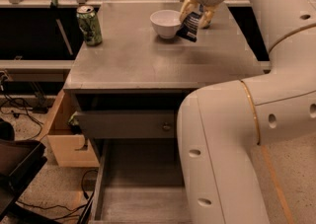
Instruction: Move rxbar blueberry near green can
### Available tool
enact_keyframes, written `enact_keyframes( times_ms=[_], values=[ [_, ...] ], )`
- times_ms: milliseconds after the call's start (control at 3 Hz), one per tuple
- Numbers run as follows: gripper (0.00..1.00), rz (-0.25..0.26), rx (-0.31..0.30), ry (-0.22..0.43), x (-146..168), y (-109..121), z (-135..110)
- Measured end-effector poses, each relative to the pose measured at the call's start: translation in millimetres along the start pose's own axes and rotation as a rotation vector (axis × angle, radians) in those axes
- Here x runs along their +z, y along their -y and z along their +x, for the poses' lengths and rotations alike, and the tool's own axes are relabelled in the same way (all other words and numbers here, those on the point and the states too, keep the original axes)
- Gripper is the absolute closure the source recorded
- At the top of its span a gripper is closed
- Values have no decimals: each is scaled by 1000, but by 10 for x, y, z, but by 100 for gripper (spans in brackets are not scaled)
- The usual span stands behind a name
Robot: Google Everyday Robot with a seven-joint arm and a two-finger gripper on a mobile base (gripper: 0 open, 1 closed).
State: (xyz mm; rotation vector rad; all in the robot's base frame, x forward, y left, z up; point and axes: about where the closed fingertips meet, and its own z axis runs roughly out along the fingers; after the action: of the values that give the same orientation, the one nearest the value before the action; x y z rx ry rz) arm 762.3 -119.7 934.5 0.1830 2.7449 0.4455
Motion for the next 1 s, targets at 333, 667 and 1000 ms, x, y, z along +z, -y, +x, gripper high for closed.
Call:
enact_keyframes(
  times_ms=[333,667,1000],
  values=[
    [100,-185,-125,-20,307,-473,-3],
    [100,-312,-221,-8,437,-864,-14],
    [100,-321,-266,61,386,-1148,-133]
  ],
)
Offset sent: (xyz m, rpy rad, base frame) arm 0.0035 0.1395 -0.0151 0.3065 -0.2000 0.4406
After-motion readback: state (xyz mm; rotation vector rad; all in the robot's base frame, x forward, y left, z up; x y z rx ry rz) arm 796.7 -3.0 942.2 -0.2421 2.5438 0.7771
